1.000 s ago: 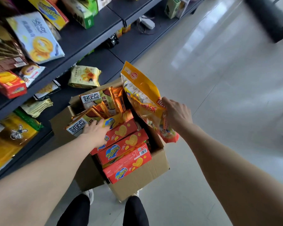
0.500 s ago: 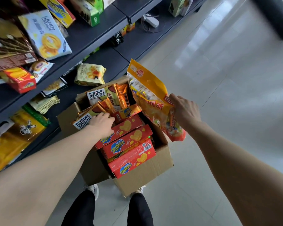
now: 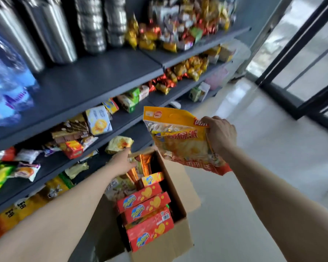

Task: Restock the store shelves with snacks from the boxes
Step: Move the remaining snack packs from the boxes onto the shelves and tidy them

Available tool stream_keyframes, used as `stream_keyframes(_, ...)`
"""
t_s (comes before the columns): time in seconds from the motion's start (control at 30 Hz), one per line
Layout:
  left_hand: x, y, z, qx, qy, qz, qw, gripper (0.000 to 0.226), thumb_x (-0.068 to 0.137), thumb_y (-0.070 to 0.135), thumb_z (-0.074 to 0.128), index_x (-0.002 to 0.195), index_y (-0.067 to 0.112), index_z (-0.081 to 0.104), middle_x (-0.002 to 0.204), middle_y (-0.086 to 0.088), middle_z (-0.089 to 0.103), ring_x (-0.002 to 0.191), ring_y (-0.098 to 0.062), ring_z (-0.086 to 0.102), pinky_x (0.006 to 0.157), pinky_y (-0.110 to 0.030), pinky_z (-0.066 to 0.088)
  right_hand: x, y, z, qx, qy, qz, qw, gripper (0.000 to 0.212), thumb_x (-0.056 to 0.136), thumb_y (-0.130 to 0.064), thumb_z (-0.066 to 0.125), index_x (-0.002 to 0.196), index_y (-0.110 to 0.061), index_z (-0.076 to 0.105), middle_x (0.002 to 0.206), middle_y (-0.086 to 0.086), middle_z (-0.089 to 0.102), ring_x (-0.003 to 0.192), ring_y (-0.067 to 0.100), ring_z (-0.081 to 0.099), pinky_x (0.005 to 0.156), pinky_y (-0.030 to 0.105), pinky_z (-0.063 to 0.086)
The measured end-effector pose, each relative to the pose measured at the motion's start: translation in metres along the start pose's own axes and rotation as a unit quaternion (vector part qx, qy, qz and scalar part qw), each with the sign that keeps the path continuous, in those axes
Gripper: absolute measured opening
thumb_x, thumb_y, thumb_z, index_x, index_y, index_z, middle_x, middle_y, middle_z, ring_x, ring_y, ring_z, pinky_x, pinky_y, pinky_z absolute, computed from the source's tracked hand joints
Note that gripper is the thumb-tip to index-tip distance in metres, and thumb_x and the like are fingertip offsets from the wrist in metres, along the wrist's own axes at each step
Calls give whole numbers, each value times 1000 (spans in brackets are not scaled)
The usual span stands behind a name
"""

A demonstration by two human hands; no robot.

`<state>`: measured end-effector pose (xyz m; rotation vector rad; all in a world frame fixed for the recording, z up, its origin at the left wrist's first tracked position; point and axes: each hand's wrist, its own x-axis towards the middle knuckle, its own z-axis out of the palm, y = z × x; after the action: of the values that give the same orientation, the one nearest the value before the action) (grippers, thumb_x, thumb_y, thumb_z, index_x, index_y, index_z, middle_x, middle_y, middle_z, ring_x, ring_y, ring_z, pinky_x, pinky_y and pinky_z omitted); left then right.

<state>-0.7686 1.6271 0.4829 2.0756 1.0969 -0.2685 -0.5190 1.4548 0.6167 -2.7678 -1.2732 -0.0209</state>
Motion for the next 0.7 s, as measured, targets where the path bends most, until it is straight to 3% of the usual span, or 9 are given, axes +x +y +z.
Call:
stream_keyframes(0.2,-36,45,-84,-98,74,26,992,82,93,35,67,157,18,18,158,-7,31,141,-27,38,106,-32,38,24,-22,-133,203,83,15,976,45,93,-7,46,126,-30,67,127,8,65,111,33,58,76,33,42)
stream_keyframes(0.3,-54,71,-125,-109,134,54,983,81,90,35,70,154,18,24,155,-7,37,137,-24,41,98,-28,37,30,-25,-190,309,90,-2,947,47,86,-7,50,116,-38,69,121,5,68,112,31,60,92,41,51)
stream_keyframes(0.37,-60,85,-149,-123,158,68,977,91,86,33,75,155,17,19,156,-8,35,138,-25,40,102,-30,36,42,-19,-214,365,88,-2,927,50,80,-14,53,114,-48,66,119,4,69,110,27,62,92,42,54)
stream_keyframes(0.47,-78,100,-186,-207,174,79,959,111,80,31,82,159,22,4,161,-9,25,144,-27,33,114,-39,34,45,-25,-259,469,93,-27,878,36,85,-7,59,102,-36,72,97,-1,71,69,7,65,59,22,50)
stream_keyframes(0.53,-94,107,-211,-272,193,91,938,123,70,39,87,159,26,2,161,-5,25,143,-26,34,113,-43,36,43,-33,-288,515,98,-55,850,35,88,2,57,87,-29,72,72,-9,70,53,5,61,51,19,49)
stream_keyframes(0.6,-113,111,-230,-342,197,102,913,131,58,46,89,158,34,5,159,1,30,138,-25,40,106,-45,44,42,-39,-307,558,89,-82,821,35,89,5,57,83,-26,73,66,-9,71,57,8,66,59,22,55)
stream_keyframes(0.7,-142,112,-247,-461,137,149,864,129,47,44,96,153,36,23,145,4,49,123,-23,57,95,-47,53,46,-50,-320,588,48,-100,801,27,93,-1,58,96,-22,73,81,6,74,69,21,69,75,38,58)
